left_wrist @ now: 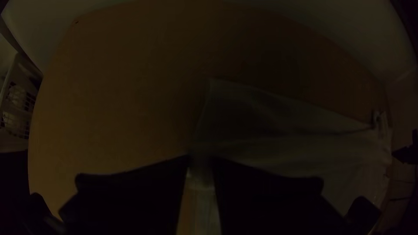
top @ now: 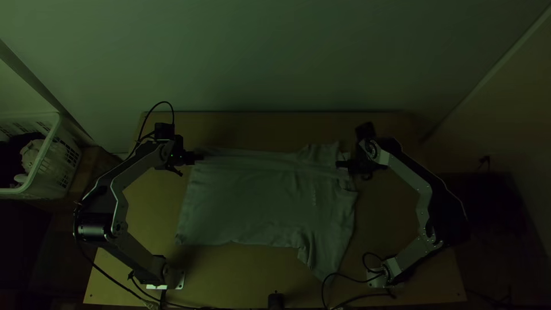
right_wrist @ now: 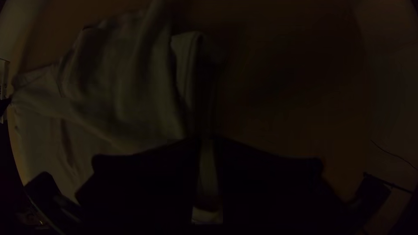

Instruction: Fold the t-shirt

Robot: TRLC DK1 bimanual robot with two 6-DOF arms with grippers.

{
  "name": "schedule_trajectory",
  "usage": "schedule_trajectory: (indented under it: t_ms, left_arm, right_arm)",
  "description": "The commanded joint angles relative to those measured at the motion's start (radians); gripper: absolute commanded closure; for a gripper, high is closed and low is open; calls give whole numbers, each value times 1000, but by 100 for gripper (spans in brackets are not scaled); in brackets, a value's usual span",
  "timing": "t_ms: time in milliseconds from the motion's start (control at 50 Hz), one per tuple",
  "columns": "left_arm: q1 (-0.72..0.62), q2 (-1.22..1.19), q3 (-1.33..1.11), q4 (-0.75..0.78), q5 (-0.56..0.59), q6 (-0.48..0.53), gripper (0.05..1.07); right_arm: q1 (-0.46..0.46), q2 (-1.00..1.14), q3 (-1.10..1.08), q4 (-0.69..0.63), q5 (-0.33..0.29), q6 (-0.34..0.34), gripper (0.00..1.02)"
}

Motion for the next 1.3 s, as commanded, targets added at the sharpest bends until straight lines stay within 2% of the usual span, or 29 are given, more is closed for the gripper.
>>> schedule_trajectory:
  t_ms: [0,280,460,640,900,1020,1160,1280]
  left_arm:
    - [16,-38,12,-68,29,16,9]
    - [75,-193,9,-89,169,38,10]
    - [75,-273,1,-221,169,107,10]
    - [79,-368,-45,-376,169,199,10]
    - [78,-577,-217,-497,102,357,10]
    - [76,-643,-287,-536,72,403,11]
    - [73,-655,-326,-632,56,432,11]
    - [65,-707,-381,-658,31,461,11]
  right_arm:
    - [-11,-70,-50,-16,12,11,19]
    - [-47,-257,-102,-35,12,6,6]
    - [-47,-368,-125,-99,12,11,6]
    - [-40,-486,-157,-150,12,49,6]
    - [-4,-592,-195,-239,12,60,6]
    - [43,-636,-232,-253,10,61,7]
    - [106,-664,-247,-297,10,155,7]
    - [143,-664,-261,-345,-5,212,7]
